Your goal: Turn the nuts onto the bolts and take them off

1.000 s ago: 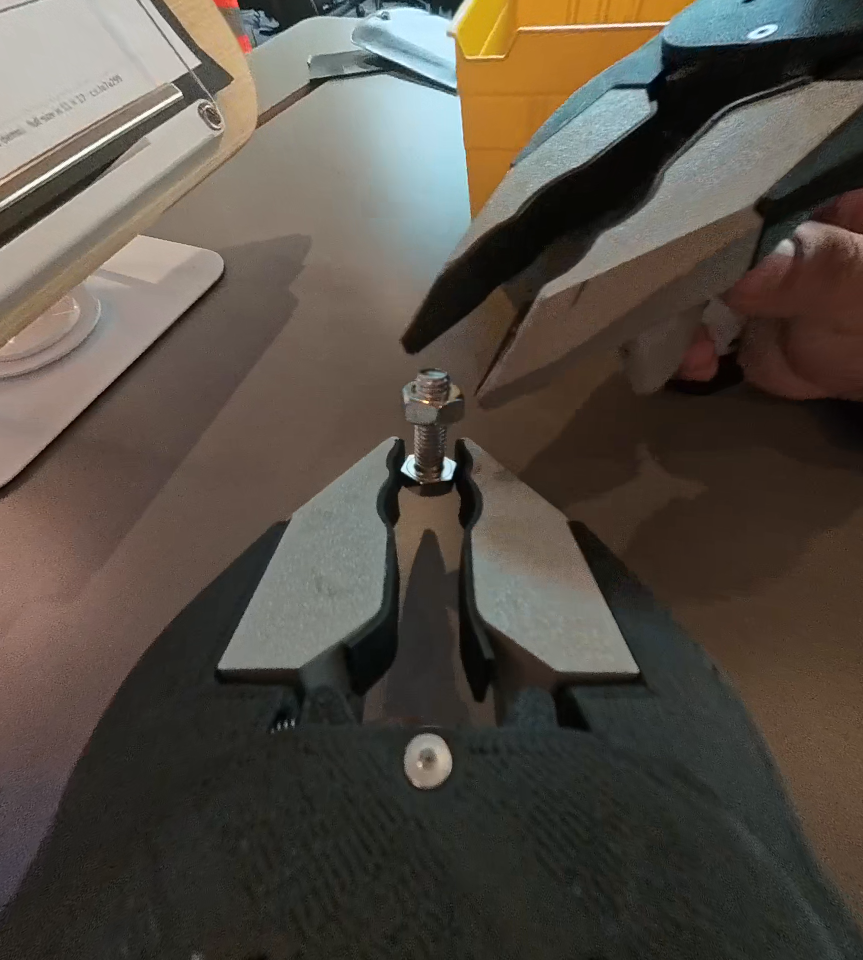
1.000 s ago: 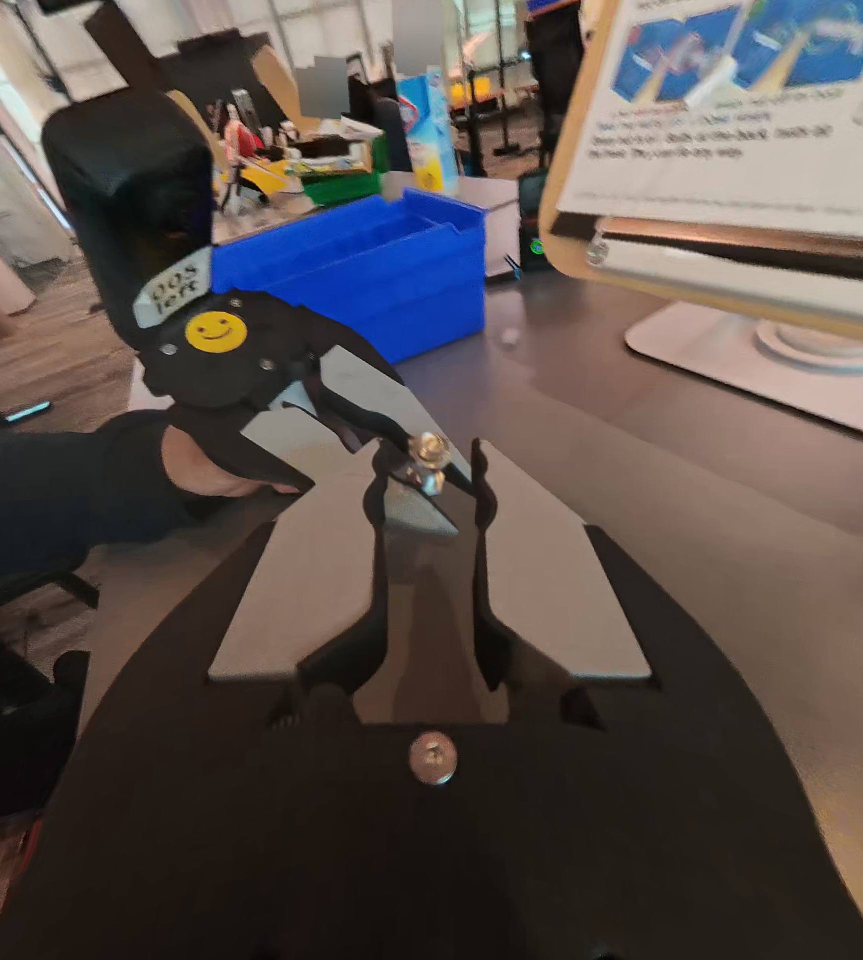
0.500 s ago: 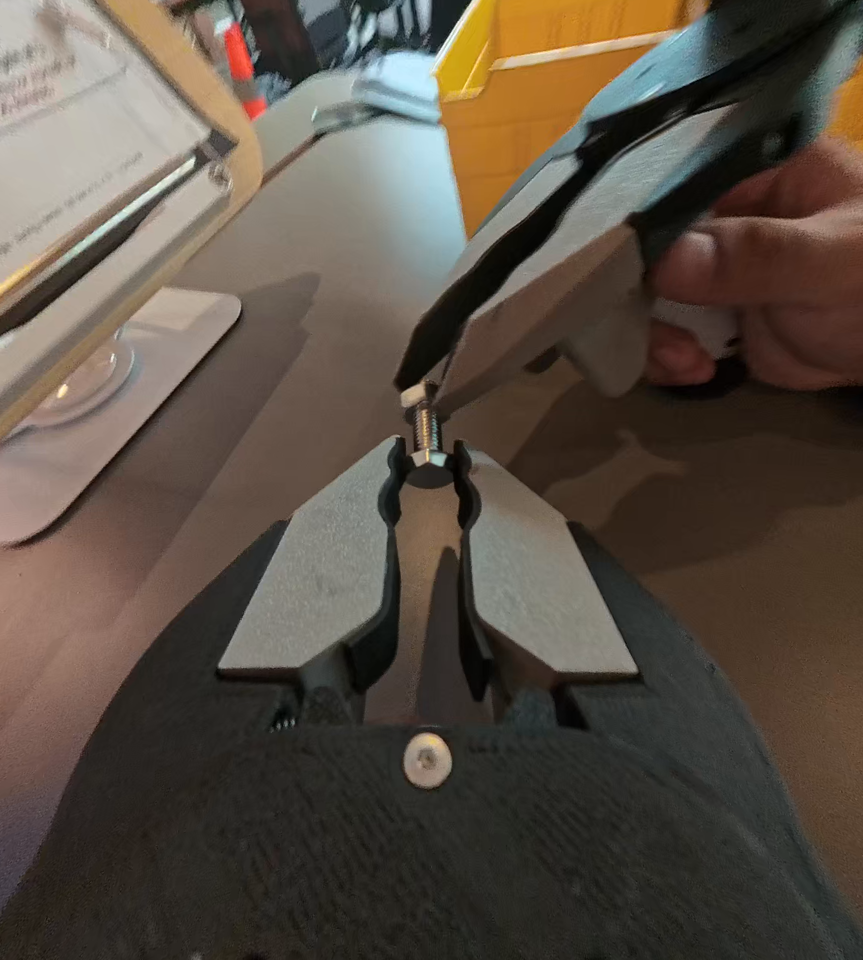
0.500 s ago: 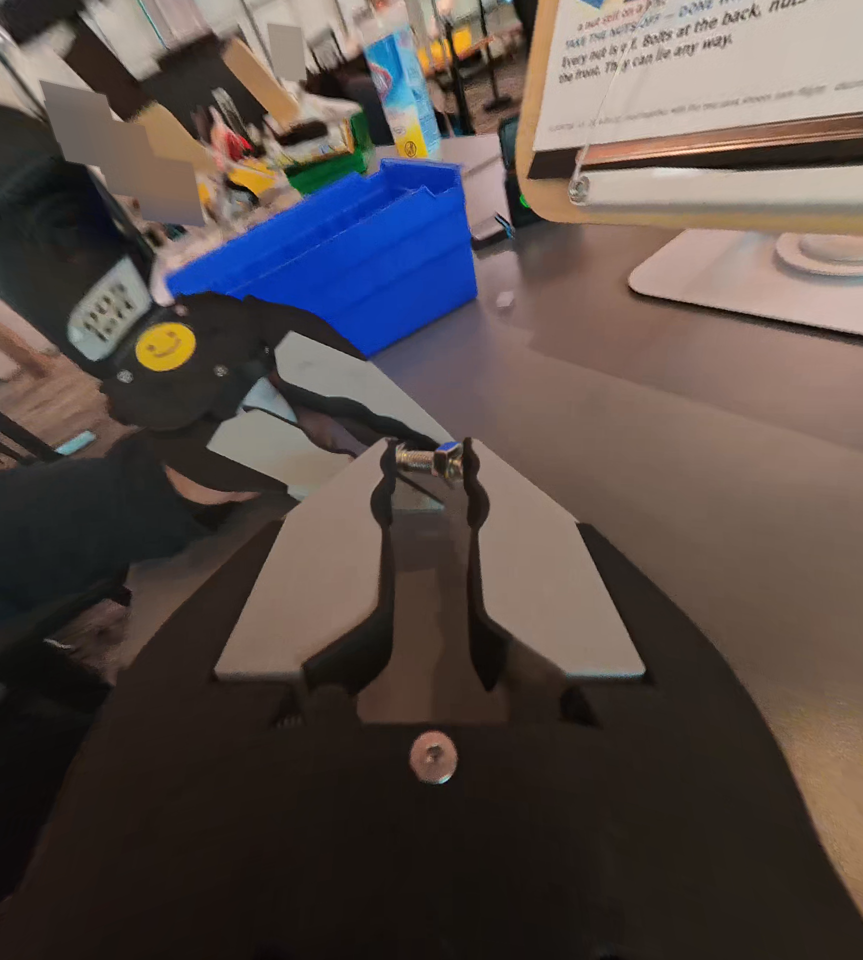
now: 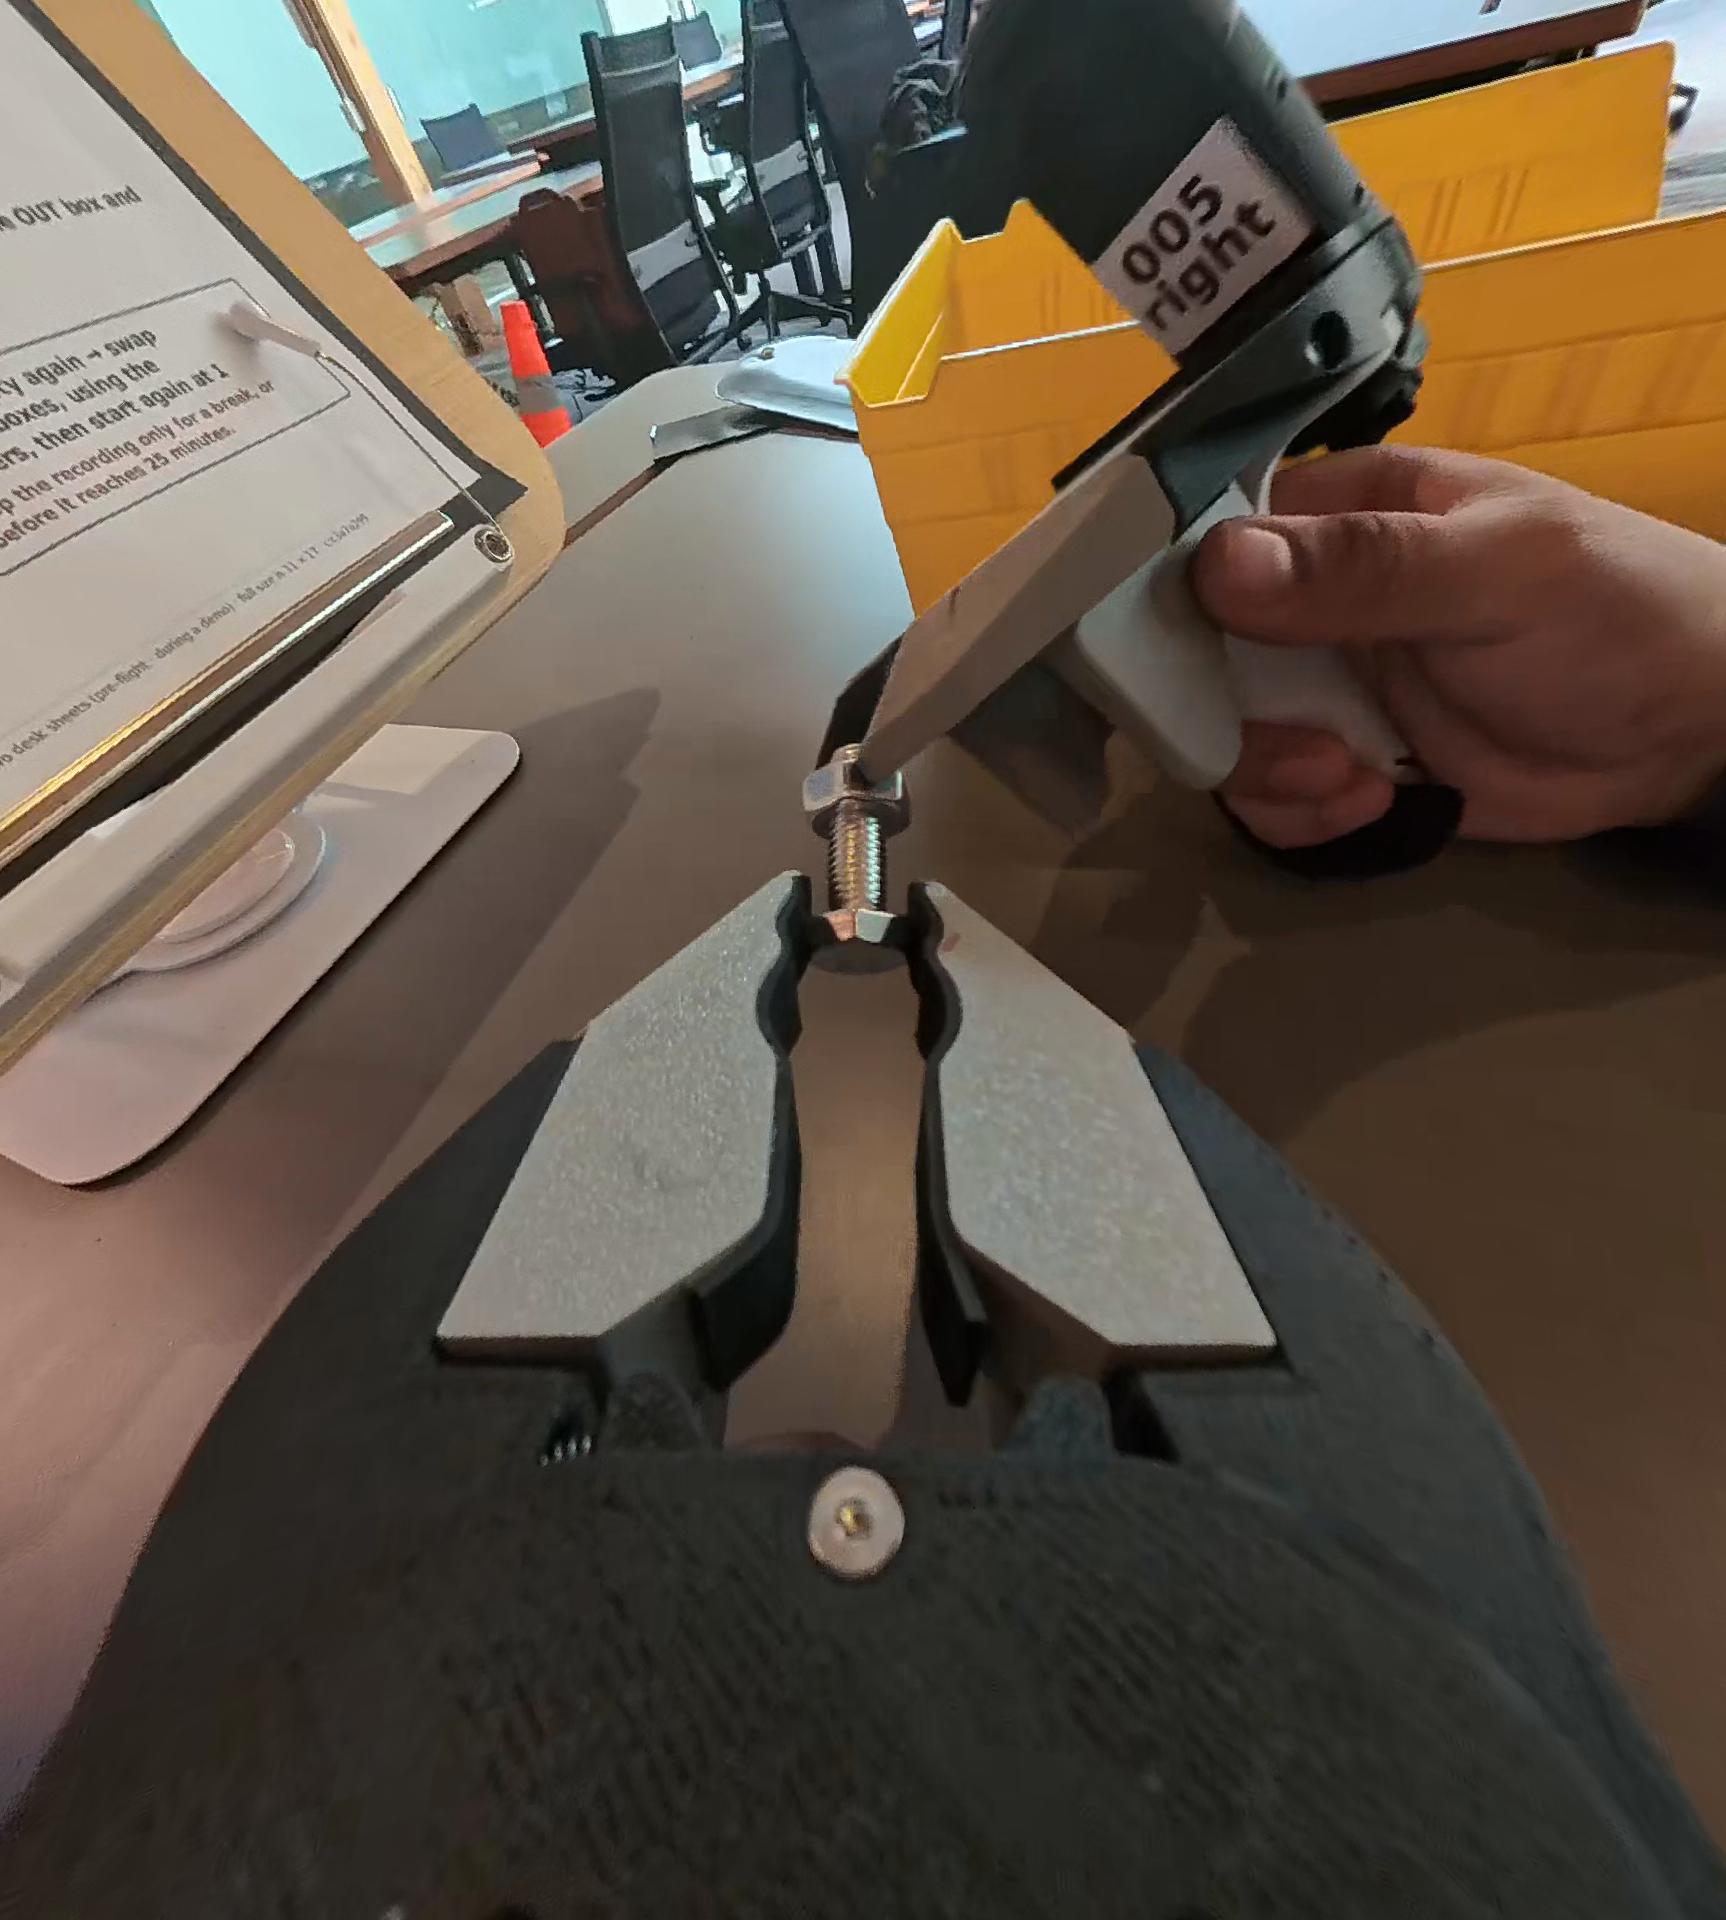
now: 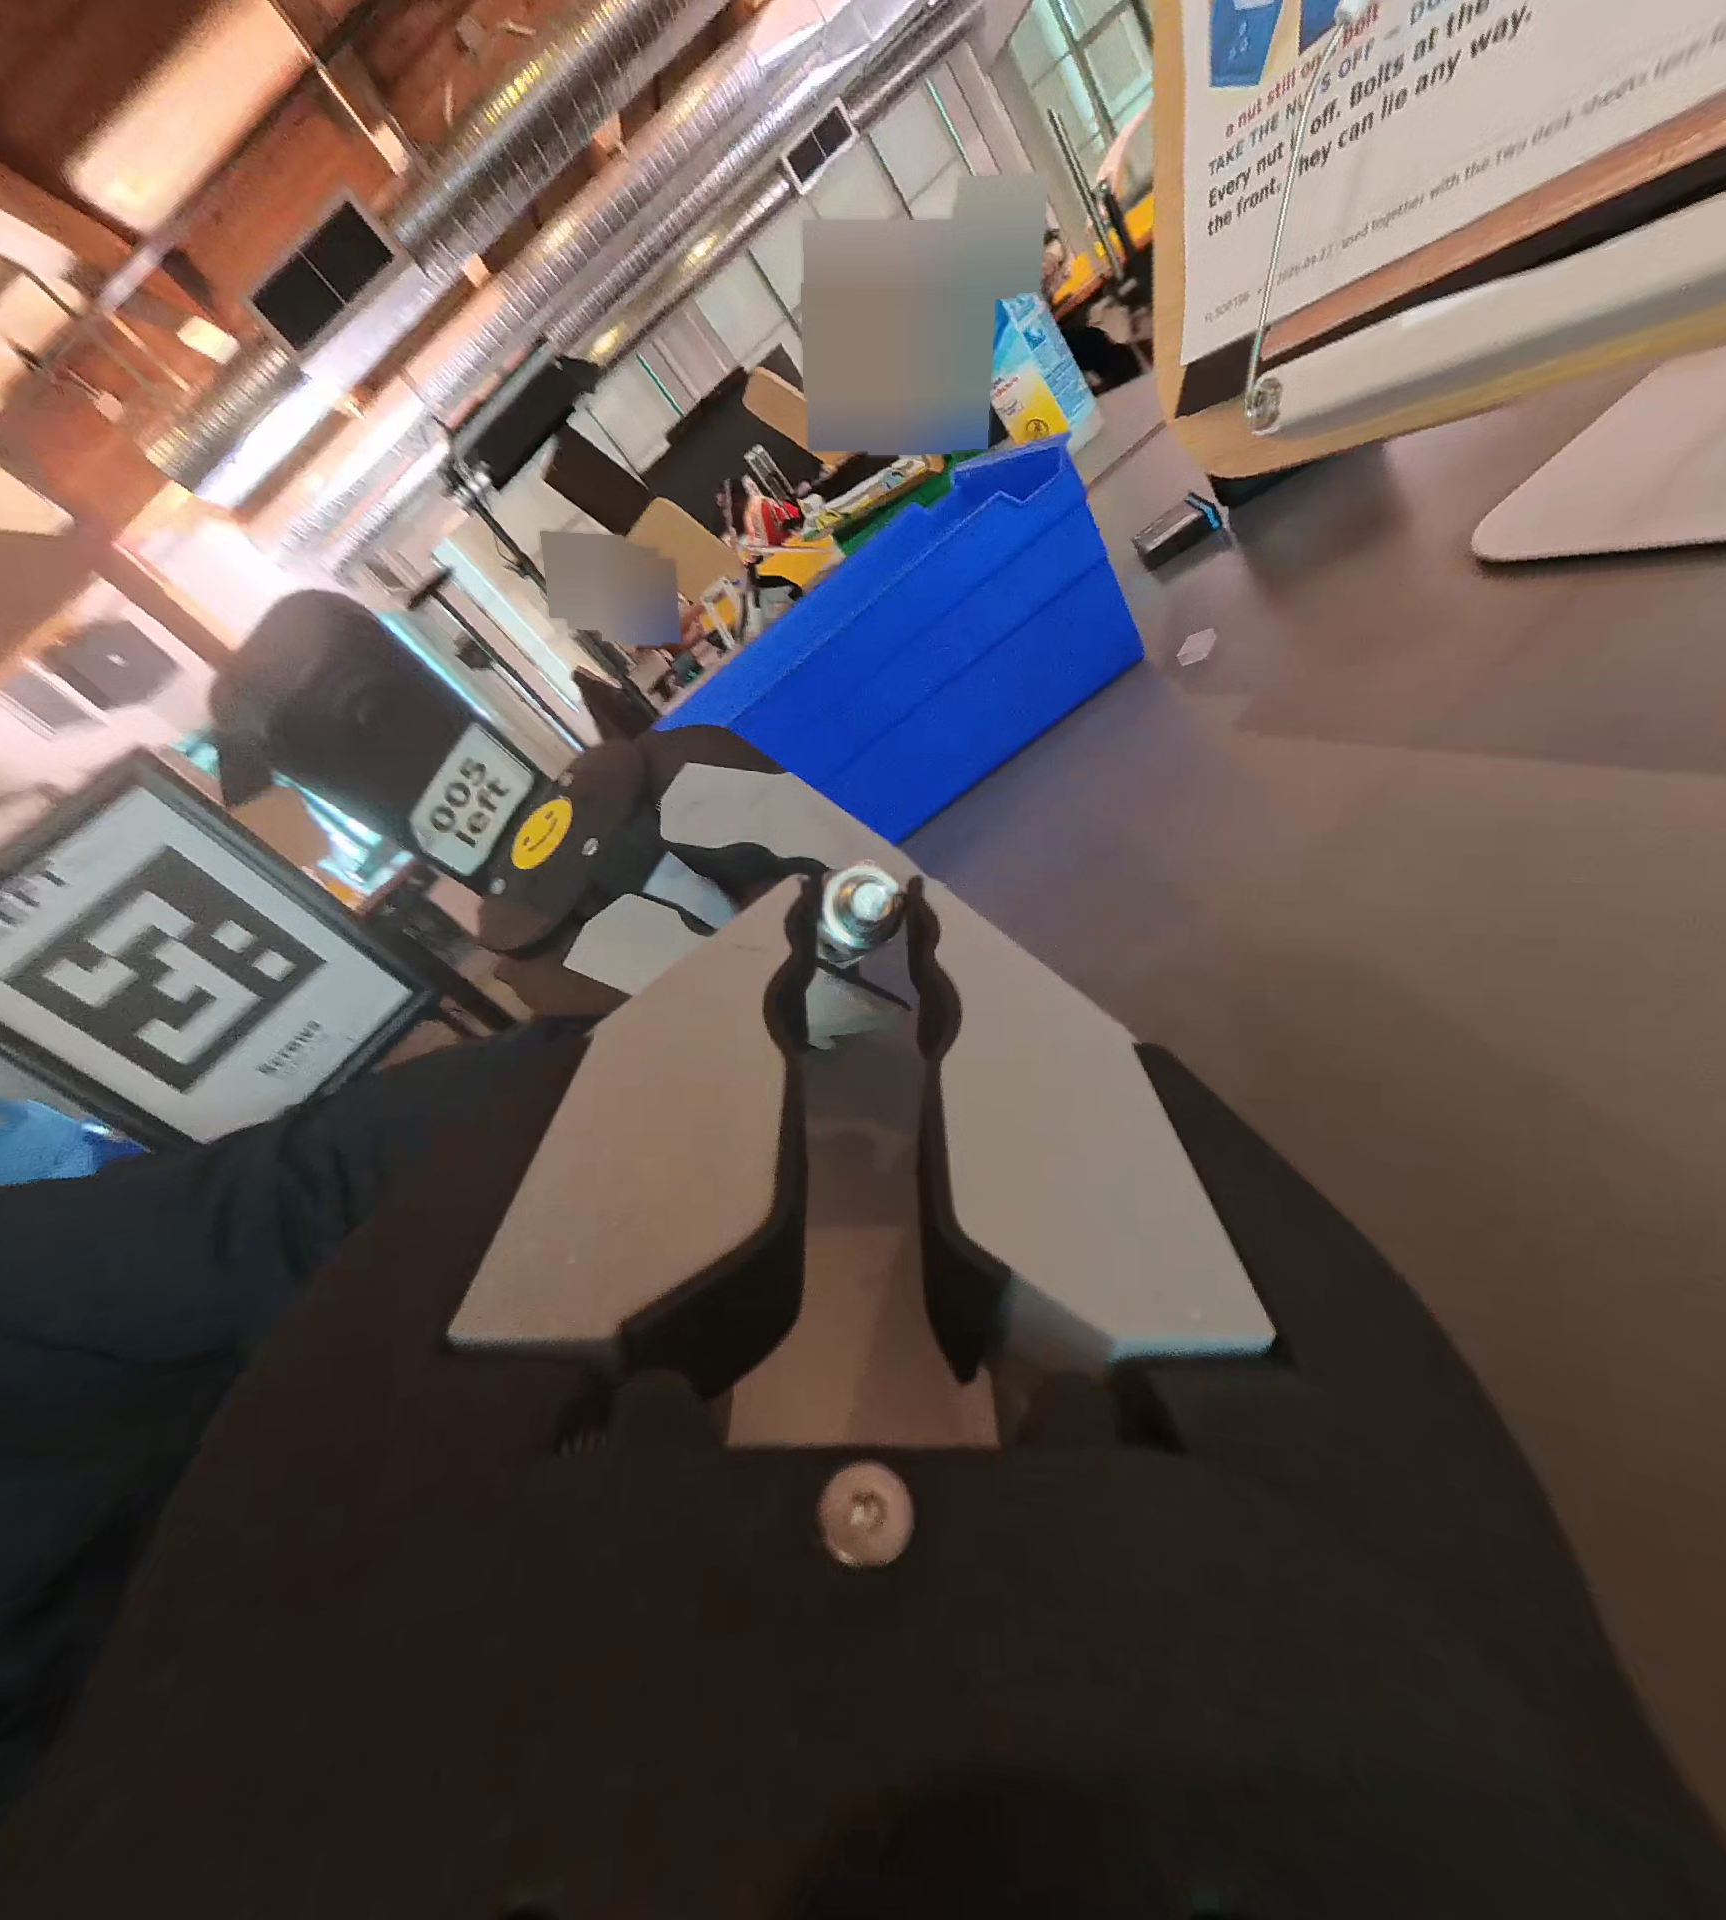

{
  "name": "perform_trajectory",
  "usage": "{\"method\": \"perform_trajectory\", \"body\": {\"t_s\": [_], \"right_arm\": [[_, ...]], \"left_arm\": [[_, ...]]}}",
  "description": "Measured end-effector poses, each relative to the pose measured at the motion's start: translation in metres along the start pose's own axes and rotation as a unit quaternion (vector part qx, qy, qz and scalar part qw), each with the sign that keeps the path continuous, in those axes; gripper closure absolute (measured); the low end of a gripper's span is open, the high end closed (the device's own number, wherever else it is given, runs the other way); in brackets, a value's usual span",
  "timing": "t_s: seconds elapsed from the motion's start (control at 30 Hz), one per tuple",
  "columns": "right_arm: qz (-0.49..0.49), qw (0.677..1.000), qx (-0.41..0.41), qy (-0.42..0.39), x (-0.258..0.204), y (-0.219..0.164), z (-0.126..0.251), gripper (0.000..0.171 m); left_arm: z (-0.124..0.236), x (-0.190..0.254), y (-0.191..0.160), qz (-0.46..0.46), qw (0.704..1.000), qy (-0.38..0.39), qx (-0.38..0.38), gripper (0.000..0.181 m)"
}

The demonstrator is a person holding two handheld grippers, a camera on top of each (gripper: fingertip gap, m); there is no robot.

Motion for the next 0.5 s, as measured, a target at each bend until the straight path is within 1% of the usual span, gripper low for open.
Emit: {"method": "perform_trajectory", "body": {"t_s": [0.1, 0.13, 0.2, 0.27, 0.43, 0.5], "right_arm": [[0.05, 0.998, 0.003, -0.036, -0.006, 0.002, 0.0, 0.16], [0.051, 0.998, 0.003, -0.038, -0.006, 0.001, -0.001, 0.153], [0.038, 0.999, -0.015, -0.021, -0.007, -0.001, -0.004, 0.156], [0.047, 0.998, -0.023, -0.031, -0.007, -0.002, -0.003, 0.156], [0.127, 0.983, -0.055, -0.124, -0.015, -0.004, -0.006, 0.156], [0.148, 0.974, -0.062, -0.158, -0.016, -0.004, -0.007, 0.156]], "left_arm": [[0.002, 0.001, 0.002, -0.006, 1.0, 0.0, 0.004, 0.165], [0.003, 0.0, 0.002, -0.006, 1.0, 0.007, 0.008, 0.165], [0.004, 0.0, 0.002, -0.003, 1.0, 0.003, 0.009, 0.165], [0.002, 0.0, 0.0, -0.001, 1.0, -0.004, 0.007, 0.165], [-0.004, 0.0, -0.006, 0.012, 1.0, -0.012, -0.019, 0.165], [-0.005, 0.0, -0.008, 0.011, 0.999, -0.012, -0.028, 0.16]]}}
Point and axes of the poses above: each gripper's, where its closed fingertips meet, z back along the fingers, y out of its top, x = y × z across the jaws, the point moved 8 cm from there along z, back along the fingers, and after that the axes turned 9 degrees about -x, right-handed, at the moved point
